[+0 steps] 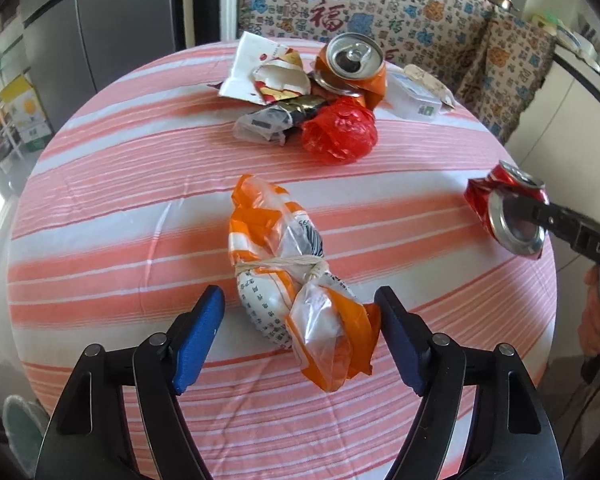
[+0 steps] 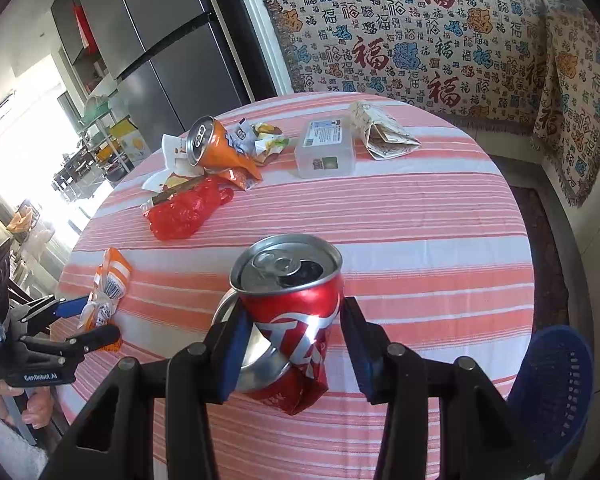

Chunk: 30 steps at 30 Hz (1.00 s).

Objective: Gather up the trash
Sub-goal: 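Lift the orange bag bundle with the left tool while the right tool grasps the crushed red can, then carry the bag bundle and red can in both tools over the blue basket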

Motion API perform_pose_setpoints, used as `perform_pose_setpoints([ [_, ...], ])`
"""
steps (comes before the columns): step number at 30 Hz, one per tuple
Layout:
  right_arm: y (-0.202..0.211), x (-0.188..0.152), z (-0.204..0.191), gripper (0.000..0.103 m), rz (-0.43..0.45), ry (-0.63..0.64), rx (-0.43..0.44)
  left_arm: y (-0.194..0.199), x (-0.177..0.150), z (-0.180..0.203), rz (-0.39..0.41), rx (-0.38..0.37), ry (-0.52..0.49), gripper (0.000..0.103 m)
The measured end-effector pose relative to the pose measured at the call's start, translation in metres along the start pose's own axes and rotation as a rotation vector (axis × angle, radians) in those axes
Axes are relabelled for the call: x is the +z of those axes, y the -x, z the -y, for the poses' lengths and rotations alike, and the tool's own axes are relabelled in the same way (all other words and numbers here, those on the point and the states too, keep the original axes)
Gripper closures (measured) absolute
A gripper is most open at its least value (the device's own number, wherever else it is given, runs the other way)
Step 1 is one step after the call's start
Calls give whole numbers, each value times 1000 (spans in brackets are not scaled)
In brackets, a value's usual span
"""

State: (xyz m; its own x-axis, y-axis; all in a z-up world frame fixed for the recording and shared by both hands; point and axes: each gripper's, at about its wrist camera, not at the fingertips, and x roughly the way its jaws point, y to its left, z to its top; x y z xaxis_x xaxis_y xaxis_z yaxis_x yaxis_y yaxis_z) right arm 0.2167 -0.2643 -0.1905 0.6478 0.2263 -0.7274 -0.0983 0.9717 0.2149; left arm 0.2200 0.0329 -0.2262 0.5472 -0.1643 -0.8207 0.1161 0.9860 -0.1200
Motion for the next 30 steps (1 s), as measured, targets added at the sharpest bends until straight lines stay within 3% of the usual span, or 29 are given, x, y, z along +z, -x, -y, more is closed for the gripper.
perform_pose_setpoints([
  [1, 1, -1, -1, 57, 5, 5, 1, -1, 2, -2, -6, -6, 10, 35],
  [6, 9, -2, 2, 58, 33, 9, 3, 1, 2, 0, 2, -11, 8, 41],
  [20, 32, -8, 43, 61, 54, -82, 1, 18, 9, 85, 29, -160, -84, 41],
  [26, 58, -6, 62, 61, 102, -116, -8, 22, 29, 128, 33, -217, -128, 41],
  [30, 85, -4, 92, 61, 141, -148, -59, 23, 44, 168, 45, -275, -180, 41],
])
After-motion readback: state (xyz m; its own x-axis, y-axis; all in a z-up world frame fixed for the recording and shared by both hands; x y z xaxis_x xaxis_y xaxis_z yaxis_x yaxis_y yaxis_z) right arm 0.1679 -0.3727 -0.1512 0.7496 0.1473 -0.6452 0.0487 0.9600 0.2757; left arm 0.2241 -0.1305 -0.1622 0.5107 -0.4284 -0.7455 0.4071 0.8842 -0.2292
